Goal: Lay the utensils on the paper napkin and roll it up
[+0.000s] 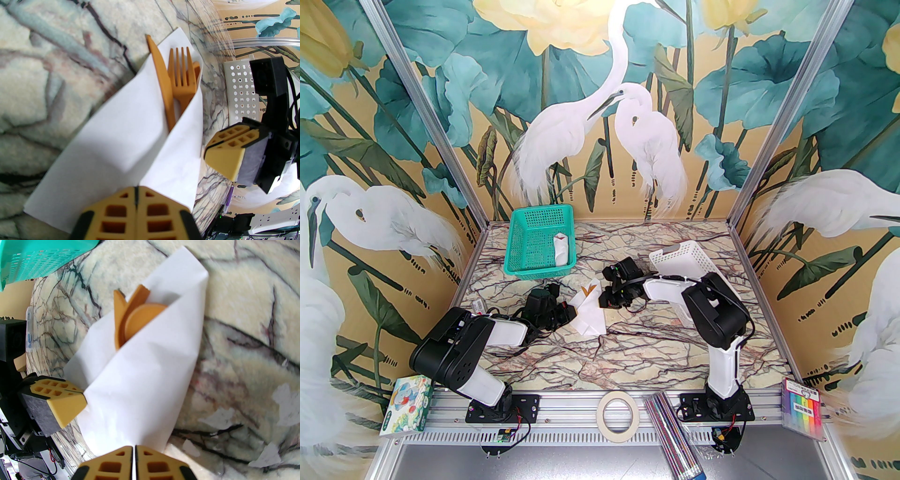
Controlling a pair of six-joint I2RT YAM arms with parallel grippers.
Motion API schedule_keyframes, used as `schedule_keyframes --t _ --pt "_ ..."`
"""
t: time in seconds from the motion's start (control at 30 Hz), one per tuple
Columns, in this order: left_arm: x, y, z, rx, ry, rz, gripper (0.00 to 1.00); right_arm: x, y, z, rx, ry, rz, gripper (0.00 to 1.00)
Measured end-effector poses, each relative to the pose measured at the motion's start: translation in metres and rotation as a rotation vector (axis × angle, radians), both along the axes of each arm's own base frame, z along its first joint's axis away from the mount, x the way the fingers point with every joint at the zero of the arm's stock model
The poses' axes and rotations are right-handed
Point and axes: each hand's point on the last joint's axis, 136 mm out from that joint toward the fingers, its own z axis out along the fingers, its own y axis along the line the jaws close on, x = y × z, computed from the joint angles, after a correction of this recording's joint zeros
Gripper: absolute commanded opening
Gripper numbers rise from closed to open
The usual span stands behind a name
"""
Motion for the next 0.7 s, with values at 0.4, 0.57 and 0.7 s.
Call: schedule_keyframes --t 0.4,0.57,0.7 --pt "0.0 0.0 0.0 0.001 0.0 -0.001 0.0 -0.004 -0.006 -0.008 -0.026 0.013 -0.008 0.12" --pt "0.0 0.0 0.0 0.003 -0.001 -0.003 0.0 -0.004 -0.007 -0.01 -0.036 0.012 -0.012 0.12" --pt "-0.001 0.001 0.0 0.007 0.002 0.001 0.0 -0.006 -0.011 -0.013 -0.055 0.021 -0.016 0.13"
